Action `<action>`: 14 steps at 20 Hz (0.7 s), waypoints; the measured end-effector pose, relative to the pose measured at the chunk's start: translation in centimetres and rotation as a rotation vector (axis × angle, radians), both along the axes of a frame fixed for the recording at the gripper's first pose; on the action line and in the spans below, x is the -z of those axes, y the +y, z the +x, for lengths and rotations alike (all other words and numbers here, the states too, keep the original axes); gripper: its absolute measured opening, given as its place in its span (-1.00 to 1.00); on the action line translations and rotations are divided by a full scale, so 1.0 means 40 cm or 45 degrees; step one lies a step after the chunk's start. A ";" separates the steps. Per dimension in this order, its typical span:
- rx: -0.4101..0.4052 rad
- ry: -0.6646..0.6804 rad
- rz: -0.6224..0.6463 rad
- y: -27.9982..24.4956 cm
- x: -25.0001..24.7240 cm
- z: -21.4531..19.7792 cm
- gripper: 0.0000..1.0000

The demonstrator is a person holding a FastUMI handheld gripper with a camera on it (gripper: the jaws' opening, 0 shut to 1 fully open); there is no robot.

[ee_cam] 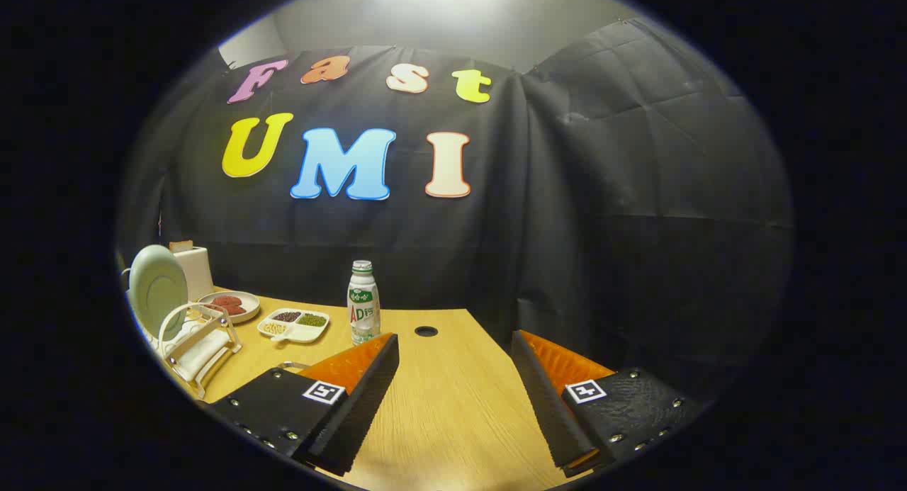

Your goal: Take the plate from the dish rack, then take the spoon from the basket and place it into the plate.

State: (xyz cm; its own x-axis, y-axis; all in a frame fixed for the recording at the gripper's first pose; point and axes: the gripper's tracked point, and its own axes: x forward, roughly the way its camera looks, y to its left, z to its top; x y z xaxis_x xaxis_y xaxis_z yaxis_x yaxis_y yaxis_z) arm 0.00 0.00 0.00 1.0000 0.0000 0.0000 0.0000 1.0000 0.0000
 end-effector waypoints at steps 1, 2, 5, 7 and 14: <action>0.021 0.004 0.001 0.008 -0.025 -0.026 0.95; 0.042 0.006 0.003 0.020 -0.059 -0.057 0.95; 0.052 -0.010 0.003 0.096 -0.163 -0.141 0.95; 0.036 -0.001 -0.011 0.166 -0.208 -0.182 0.95; -0.183 0.038 0.081 0.498 -0.288 -0.282 0.95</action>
State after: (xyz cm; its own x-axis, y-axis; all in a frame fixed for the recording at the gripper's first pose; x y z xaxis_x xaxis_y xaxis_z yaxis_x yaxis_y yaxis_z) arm -11.26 19.91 11.53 0.9893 0.1440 -0.0248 -0.1421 0.9877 0.0656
